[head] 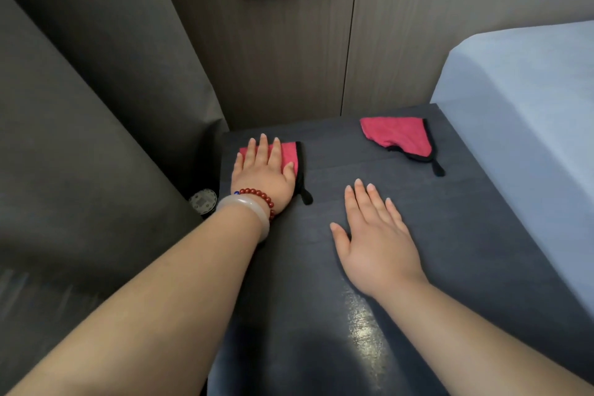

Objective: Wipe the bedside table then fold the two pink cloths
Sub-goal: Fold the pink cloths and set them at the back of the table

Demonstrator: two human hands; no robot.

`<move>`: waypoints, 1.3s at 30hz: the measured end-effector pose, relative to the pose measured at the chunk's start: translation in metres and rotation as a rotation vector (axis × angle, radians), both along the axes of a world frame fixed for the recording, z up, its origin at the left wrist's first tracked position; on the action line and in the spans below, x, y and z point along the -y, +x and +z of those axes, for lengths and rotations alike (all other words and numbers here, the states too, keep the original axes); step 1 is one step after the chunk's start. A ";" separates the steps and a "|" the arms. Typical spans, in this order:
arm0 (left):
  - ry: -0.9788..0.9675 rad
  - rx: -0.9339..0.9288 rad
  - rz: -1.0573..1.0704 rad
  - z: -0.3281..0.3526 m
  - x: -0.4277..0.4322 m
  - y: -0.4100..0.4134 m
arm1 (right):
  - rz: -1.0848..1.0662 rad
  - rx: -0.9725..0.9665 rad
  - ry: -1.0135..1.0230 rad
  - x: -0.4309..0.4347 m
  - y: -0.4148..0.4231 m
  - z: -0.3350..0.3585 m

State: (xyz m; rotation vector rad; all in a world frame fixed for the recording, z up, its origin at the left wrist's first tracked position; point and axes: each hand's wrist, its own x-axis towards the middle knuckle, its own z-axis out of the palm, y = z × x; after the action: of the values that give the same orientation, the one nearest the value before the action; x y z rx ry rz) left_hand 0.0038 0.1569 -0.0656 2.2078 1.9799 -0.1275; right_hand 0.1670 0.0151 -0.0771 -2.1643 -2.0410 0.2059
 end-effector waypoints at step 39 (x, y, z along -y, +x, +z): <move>0.156 0.590 -0.042 0.000 0.033 0.010 | -0.074 0.016 0.263 -0.080 0.051 0.039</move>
State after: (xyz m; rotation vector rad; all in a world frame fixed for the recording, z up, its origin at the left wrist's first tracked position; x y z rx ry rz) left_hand 0.0136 0.1236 -0.0659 2.0471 1.6513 0.6192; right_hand 0.2183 0.0952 -0.0386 -2.0788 -1.8712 -0.0846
